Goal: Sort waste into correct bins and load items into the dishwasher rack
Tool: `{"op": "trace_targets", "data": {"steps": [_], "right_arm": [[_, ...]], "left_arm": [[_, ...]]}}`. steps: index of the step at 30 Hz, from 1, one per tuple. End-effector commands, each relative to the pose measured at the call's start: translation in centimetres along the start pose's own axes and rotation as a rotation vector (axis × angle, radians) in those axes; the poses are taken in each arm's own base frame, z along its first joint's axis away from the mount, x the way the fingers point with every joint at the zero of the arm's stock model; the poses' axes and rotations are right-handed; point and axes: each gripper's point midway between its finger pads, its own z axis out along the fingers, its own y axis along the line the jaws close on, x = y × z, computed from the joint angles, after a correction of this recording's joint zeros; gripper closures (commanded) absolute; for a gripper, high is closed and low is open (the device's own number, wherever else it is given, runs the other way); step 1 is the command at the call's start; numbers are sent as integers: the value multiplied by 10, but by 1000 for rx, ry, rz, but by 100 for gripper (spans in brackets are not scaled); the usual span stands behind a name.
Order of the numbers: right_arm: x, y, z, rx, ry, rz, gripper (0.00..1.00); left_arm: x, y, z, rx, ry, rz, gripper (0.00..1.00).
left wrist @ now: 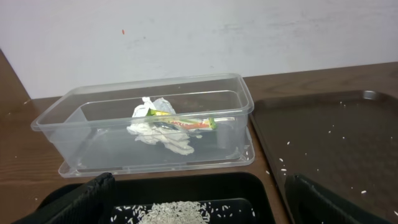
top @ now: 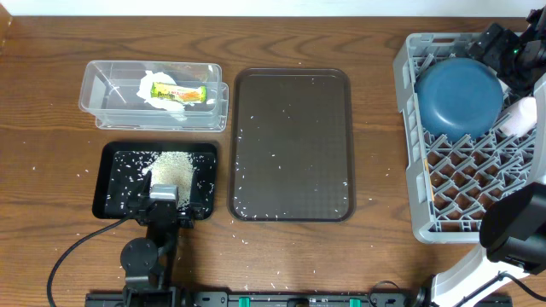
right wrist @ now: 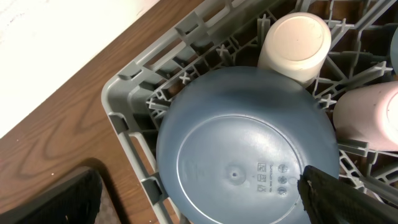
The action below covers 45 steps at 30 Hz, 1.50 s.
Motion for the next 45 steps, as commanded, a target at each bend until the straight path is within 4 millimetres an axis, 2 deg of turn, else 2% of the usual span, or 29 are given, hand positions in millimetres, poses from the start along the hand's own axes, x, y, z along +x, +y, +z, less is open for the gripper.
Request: {"op": "trace_targets", "data": {"steps": [1, 6, 9, 13, 20, 24, 28, 31, 33, 45], "right_arm": [[-8, 2, -12, -4, -32, 8, 1], [-10, 3, -18, -9, -44, 6, 1], [-13, 8, -37, -24, -77, 0, 1], [-19, 20, -85, -55, -160, -35, 1], [12, 18, -177, -4, -225, -252, 1], [27, 27, -209, -34, -295, -369, 1], [44, 44, -228, -105, -390, -422, 1], [61, 52, -230, -158, -452, -455, 1], [74, 53, -225, -182, -482, -478, 1], [158, 51, -160, -341, -589, -570, 1]], "left_arm": [[15, -1, 1, 3, 45, 4, 11], [15, -1, 1, 3, 45, 4, 11], [15, -1, 1, 3, 45, 4, 11], [15, -1, 1, 3, 45, 4, 11], [15, -1, 1, 3, 45, 4, 11], [15, -1, 1, 3, 45, 4, 11], [15, -1, 1, 3, 45, 4, 11], [15, -1, 1, 3, 45, 4, 11], [15, -1, 1, 3, 45, 4, 11], [15, -1, 1, 3, 45, 4, 11]]}}
